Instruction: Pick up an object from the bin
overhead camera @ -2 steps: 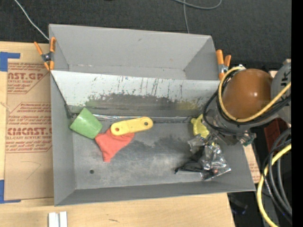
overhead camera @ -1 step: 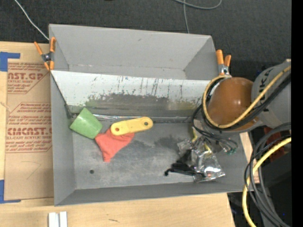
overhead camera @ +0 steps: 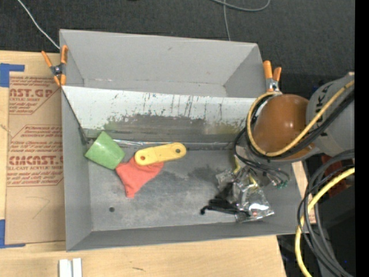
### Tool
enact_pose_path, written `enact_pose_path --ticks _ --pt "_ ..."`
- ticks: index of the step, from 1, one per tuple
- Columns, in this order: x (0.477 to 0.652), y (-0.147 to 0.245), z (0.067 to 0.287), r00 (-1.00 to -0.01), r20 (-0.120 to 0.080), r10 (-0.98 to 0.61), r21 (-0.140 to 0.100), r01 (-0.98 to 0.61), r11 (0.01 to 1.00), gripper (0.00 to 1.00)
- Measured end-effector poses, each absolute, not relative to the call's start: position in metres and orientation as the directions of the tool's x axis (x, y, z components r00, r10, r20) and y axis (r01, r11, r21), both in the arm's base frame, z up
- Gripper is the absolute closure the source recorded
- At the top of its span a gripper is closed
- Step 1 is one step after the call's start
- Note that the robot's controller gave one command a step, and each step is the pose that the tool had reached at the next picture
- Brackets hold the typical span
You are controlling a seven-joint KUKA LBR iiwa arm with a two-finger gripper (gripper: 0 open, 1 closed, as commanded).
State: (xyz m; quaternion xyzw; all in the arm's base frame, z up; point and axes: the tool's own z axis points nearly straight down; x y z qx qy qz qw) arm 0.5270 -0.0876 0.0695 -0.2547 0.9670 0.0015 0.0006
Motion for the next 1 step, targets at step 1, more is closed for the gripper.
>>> enact_pose_path --ticks 1 --pt "0.527 -0.0876 0.0695 -0.87 -0.002 -0.493 0.003 -0.493 0.87 1.0"
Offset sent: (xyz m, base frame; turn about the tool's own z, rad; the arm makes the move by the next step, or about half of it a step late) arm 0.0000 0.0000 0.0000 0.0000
